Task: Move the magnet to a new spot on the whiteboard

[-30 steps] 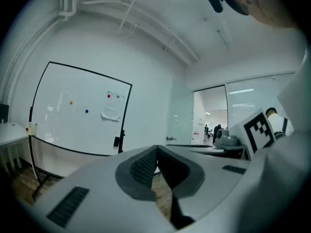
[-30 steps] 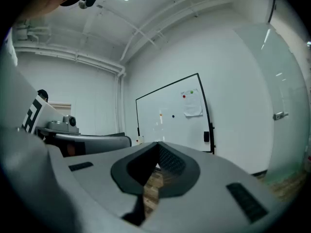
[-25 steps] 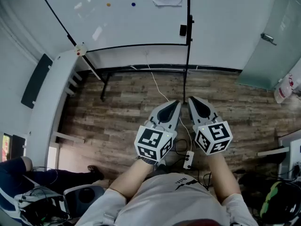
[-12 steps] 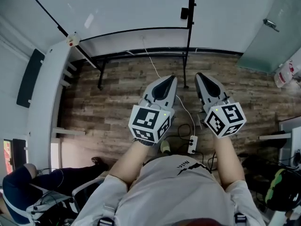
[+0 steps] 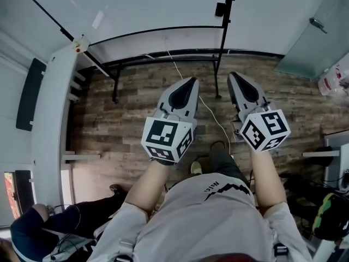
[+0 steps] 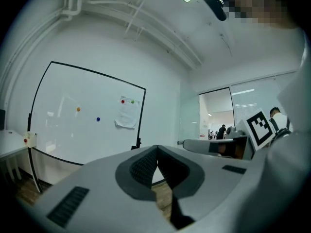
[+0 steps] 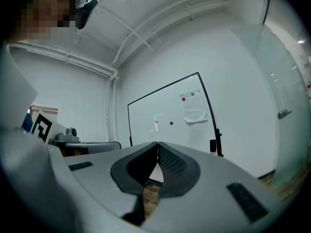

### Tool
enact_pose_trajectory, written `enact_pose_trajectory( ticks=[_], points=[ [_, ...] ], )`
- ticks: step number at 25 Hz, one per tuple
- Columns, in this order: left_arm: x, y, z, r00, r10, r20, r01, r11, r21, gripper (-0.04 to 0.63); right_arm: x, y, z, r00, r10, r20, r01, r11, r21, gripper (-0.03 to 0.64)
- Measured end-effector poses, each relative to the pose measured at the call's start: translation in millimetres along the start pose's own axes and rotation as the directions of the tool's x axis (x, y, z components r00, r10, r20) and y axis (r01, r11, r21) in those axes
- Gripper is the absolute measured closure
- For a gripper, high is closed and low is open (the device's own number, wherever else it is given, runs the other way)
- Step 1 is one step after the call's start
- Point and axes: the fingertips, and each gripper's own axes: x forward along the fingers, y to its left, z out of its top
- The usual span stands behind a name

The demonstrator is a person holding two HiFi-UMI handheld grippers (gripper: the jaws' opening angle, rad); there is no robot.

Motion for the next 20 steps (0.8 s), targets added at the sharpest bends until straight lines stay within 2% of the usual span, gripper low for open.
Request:
enact_pose_trajectory(
  ticks=[10,20],
  points=[
    [62,43,13,1.0,0.005,0.012,-0.005,1.0,0.017,0.583,73,-27,9,0.999,0.041,0.013,-0.04,0.999,-0.018,0.603],
    [202,112,38,0.997,0.073,0.011,-0.073,0.996,0.059,0.583,200,-117,49,0.992,0.114,0.057,-0.112,0.993,-0.029,0.603]
  ],
)
